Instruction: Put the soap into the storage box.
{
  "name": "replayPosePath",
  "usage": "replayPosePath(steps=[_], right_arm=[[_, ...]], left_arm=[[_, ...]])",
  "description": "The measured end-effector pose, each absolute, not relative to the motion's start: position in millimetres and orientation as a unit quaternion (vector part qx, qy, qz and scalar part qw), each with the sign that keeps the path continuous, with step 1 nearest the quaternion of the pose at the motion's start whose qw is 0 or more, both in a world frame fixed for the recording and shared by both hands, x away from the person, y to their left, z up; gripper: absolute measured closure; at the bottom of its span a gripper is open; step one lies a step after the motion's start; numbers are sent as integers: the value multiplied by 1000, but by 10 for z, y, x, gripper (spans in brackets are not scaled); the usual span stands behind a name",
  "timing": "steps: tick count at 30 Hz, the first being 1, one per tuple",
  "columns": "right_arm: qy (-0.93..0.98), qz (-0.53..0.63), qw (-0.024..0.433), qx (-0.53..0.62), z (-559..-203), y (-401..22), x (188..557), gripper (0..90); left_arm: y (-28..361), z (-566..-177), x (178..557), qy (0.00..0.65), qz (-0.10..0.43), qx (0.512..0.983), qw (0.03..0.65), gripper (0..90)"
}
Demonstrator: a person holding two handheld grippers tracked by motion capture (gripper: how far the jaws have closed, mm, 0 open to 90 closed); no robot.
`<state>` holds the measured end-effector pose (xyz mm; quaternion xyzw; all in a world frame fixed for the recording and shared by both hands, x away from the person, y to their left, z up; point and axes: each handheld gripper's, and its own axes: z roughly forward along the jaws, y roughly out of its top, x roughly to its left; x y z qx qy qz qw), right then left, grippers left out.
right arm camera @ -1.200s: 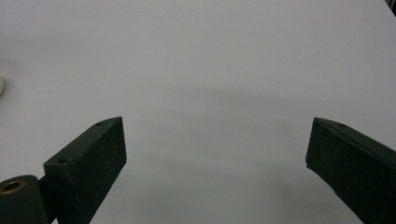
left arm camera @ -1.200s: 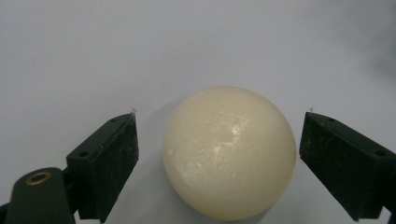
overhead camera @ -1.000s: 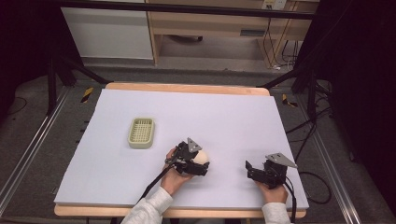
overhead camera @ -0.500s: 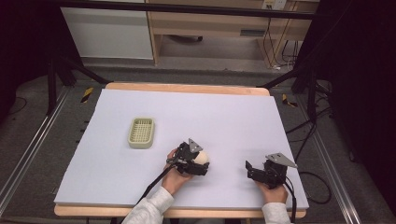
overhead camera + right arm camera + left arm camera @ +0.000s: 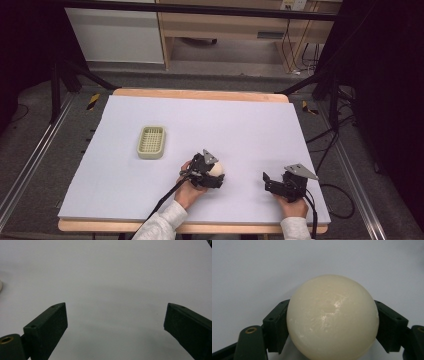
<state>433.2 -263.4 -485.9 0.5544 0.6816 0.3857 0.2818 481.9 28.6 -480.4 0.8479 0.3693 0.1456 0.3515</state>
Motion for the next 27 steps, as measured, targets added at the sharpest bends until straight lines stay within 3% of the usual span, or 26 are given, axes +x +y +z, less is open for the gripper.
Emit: replayPosePath(steps=[27], right_arm=[[683, 384, 283, 553, -4861, -2633, 4334, 55]], left_arm=[[290, -4779, 4792, 358, 162, 856, 335, 239]])
